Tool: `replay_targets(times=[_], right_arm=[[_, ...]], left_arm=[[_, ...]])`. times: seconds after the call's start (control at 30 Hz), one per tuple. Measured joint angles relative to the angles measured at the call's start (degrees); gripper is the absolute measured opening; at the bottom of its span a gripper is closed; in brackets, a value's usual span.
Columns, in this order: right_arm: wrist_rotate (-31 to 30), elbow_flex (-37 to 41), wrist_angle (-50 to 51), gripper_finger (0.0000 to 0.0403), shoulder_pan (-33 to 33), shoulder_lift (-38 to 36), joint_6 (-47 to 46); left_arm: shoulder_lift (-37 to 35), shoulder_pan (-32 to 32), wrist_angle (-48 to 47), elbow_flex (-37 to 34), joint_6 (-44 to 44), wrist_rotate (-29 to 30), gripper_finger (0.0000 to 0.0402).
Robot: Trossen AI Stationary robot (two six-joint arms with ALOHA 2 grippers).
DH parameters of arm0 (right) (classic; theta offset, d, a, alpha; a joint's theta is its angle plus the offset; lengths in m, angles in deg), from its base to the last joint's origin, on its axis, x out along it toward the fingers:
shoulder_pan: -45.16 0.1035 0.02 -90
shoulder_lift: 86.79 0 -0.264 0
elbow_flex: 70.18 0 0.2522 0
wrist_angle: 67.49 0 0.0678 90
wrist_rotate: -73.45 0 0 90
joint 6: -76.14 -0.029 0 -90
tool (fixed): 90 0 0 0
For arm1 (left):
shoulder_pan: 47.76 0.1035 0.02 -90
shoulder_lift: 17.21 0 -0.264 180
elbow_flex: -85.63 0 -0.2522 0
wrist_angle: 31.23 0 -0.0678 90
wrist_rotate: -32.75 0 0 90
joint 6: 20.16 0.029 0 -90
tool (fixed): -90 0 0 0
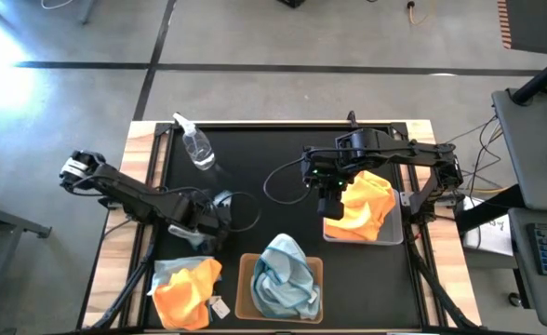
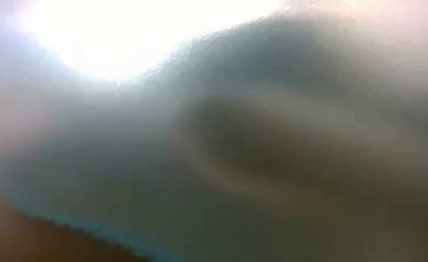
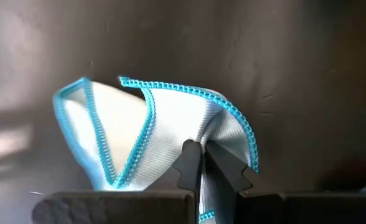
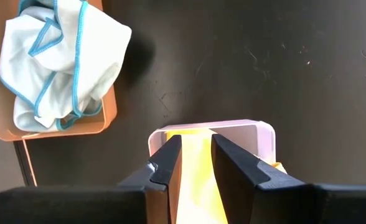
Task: Sort microfiber towel by color & place in baskets
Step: Put the top blue microfiber towel into the orange bin
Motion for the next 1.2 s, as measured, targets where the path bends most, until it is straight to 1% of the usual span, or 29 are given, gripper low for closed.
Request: replay_targets(times=[0.2, 0.4, 0.53, 0.67, 0.8, 1.0, 1.2], right_arm=[[-0.31, 0.0, -0.28, 0.0073, 0.0, 0.0, -0.06], [-0.31, 0.0, -0.39, 0.0071, 0.0, 0.0, -3.85], [-0.3, 0.0, -0.42, 0.0075, 0.0, 0.0, -7.99], [-0.29, 0.0, -0.54, 0.0072, 0.29, -0.22, -9.06], [-0.23, 0.0, -3.18, 0.0068, 1.62, -1.19, -7.95], [-0.19, 0.0, -12.57, 0.0072, 4.37, -4.24, -4.68], [-0.21, 0.03, -17.81, 0.0068, 6.05, -7.8, -0.38]], left_arm=[[-0.02, 0.0, -8.94, 9.18, 2.96, 0.27, 0.0001], [-0.03, -0.09, -15.81, 19.11, 3.47, 0.32, 0.0001], [-0.04, -0.11, -19.76, 27.09, 4.04, 0.29, 0.0001], [-0.05, -0.26, -23.03, 35.93, 4.05, 0.28, 0.0001], [-0.1, -1.04, -24.08, 44.74, 4.17, 0.3, 0.0001], [0.16, -2.1, -23.47, 56.97, 5.53, 0.28, 0.0001], [2.52, -2.12, -21.35, 65.82, 5.53, 0.3, 0.0001]])
